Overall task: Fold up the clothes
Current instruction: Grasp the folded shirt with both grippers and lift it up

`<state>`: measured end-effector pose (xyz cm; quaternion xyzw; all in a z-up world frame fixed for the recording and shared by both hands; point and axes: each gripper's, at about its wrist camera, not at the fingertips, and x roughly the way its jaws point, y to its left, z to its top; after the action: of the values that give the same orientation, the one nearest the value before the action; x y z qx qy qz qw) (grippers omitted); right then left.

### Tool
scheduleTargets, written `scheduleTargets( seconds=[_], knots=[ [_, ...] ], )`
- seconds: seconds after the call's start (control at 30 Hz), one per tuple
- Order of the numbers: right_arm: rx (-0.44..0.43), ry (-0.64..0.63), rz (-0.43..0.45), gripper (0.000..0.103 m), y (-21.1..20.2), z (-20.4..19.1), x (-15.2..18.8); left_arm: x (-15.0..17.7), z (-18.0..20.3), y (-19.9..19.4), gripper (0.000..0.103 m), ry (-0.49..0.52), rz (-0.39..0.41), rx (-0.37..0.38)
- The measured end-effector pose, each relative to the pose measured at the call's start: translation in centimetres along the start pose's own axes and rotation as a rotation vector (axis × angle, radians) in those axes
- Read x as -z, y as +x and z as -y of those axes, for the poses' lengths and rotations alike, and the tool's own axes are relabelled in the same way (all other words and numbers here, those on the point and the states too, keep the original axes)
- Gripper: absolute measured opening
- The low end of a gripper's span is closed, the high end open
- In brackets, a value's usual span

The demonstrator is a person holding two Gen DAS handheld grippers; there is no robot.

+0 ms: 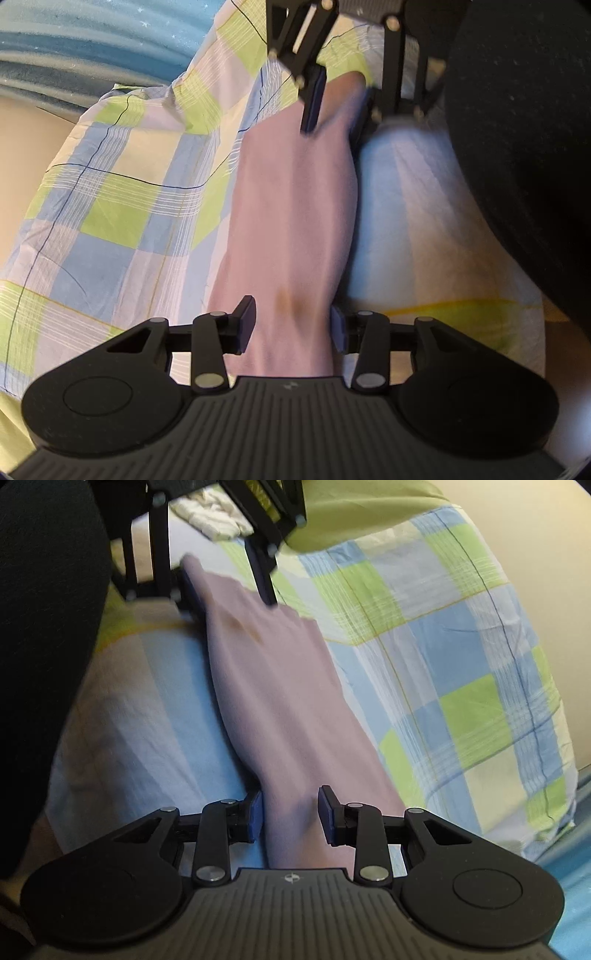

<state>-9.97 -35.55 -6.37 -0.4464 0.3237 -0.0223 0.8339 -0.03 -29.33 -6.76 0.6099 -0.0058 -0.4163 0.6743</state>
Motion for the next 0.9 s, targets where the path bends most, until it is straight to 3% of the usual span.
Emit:
scheduleTargets(
  seconds=[0.13, 0.33, 0.43, 0.57, 0.73, 0.9],
  knots=[
    [0.044, 0.021, -0.067, 0.030, 0.2, 0.5, 1.5, 0.5, -0.4, 0.4, 0.036, -0.024, -0.019, -0.009],
    [0.066, -0.065, -0.116, 0.026, 1.0, -0.6, -0.3, -0.4, 0.6, 1.1, 0.022, 0.037, -0.044, -0.031],
    [0.059, -0.064, -0.128, 0.020, 1.5, -0.4, -0.5, -0.2, 0.8, 1.3, 0.008, 0.022, -0.048, -0.030],
    [0.039, -0.022, -0.128, 0.008, 1.1, 0.6, -0.5, 0.1, 0.1, 0.9, 0.007, -0.017, -0.033, -0.005],
    [0.073, 0.020, -0.090, 0.006, 0.5, 4.5, -1.7, -0.4, -4.0, 1.4, 0.006, -0.050, -0.010, -0.026],
    [0.179, 0.025, -0.042, 0.006, 2.1, 11.3, -4.4, -1.6, -12.2, 3.0, 0.006, -0.065, 0.018, -0.156]
  ],
)
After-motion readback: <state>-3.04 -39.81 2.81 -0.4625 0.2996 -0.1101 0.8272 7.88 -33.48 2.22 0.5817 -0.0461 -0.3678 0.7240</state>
